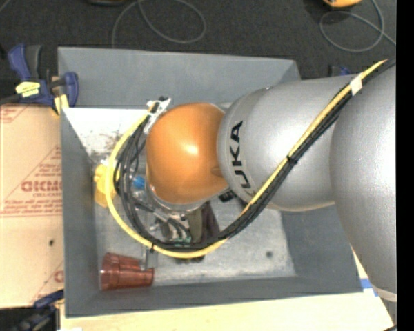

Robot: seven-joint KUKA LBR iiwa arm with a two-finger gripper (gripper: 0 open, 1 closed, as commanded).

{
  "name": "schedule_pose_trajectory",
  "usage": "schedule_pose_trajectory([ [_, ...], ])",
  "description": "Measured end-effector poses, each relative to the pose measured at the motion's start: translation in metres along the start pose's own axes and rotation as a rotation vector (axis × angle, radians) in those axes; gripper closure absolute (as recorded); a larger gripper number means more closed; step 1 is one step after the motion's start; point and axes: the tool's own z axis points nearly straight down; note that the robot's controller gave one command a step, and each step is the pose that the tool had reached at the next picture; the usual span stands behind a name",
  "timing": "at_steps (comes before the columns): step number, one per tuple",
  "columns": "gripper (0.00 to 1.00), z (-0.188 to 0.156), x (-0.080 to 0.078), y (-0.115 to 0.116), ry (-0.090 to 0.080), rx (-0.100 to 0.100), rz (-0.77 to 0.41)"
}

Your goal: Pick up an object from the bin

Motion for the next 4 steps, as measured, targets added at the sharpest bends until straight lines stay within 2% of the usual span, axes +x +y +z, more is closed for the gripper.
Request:
schedule_pose_trajectory([
  [1, 0.0, 0.049, 0.0, -0.006, 0.003, 0.002, -0.143],
  [2, 1.0, 0.115, 0.013, 0.028, 0.006, 0.007, -0.041],
  [3, 1.0, 0.115, 0.013, 0.028, 0.006, 0.006, -0.038],
  [4, 1.0, 0.076, 0.018, 0.029, 0.007, 0.005, -0.016],
])
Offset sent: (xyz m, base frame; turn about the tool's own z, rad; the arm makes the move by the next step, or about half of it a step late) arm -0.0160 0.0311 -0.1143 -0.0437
